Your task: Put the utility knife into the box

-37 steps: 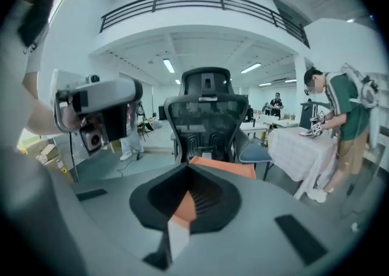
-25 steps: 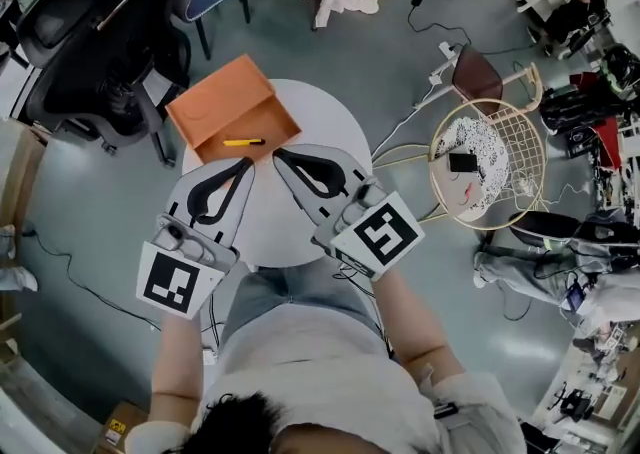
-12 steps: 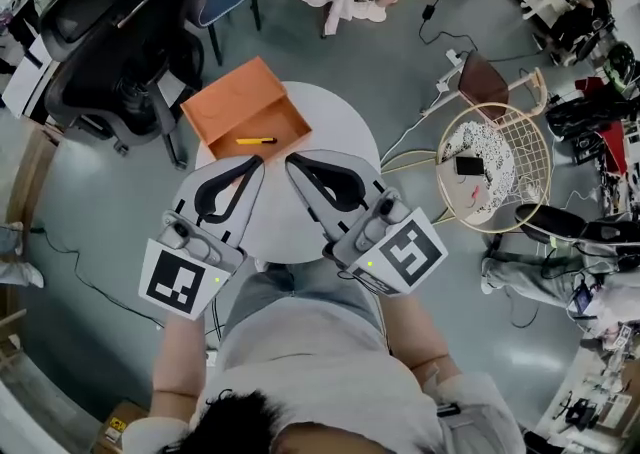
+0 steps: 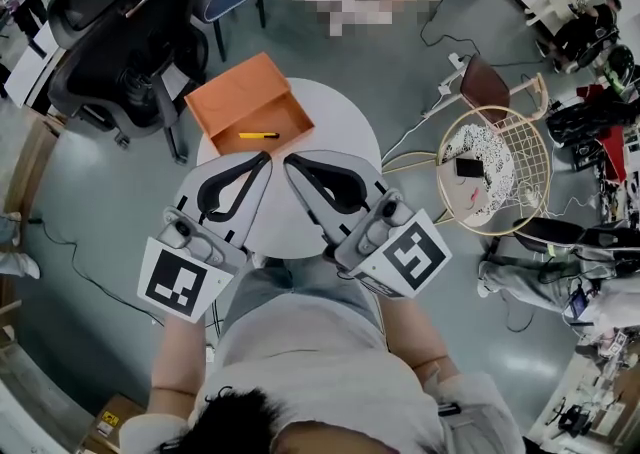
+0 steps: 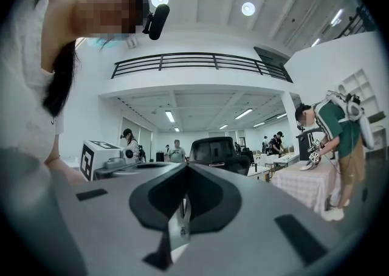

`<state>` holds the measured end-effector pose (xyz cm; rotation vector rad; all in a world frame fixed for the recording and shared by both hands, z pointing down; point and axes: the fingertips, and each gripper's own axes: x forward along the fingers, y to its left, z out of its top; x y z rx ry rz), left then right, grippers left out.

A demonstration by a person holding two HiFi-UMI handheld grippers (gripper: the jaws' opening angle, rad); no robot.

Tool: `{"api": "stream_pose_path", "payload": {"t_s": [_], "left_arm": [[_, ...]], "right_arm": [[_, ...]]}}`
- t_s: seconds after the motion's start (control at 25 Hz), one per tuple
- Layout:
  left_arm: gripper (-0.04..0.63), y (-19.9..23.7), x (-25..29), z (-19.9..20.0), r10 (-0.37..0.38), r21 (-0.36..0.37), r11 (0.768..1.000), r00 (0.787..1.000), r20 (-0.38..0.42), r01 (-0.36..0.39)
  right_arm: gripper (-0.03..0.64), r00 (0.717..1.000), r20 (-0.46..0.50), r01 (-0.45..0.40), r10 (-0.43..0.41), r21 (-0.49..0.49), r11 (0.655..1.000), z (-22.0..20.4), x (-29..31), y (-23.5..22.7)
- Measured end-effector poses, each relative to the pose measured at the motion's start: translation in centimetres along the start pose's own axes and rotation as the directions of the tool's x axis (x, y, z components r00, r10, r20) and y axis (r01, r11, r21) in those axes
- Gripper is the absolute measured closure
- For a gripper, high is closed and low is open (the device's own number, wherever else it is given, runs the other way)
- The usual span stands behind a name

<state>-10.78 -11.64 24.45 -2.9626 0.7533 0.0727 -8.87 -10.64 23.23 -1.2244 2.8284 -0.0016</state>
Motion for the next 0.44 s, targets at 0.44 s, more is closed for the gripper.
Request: {"api": "stream_pose_path", "payload": {"t_s": [0.44], "left_arm": [[0.586, -1.2, -0.1, 0.3, -0.006, 0.009, 1.0, 1.0, -0.001, 0.006]], "right_arm": [[0.609, 1.0, -0.003, -0.001, 0.001, 0.005, 1.0, 0.2, -0.6, 0.4]]}}
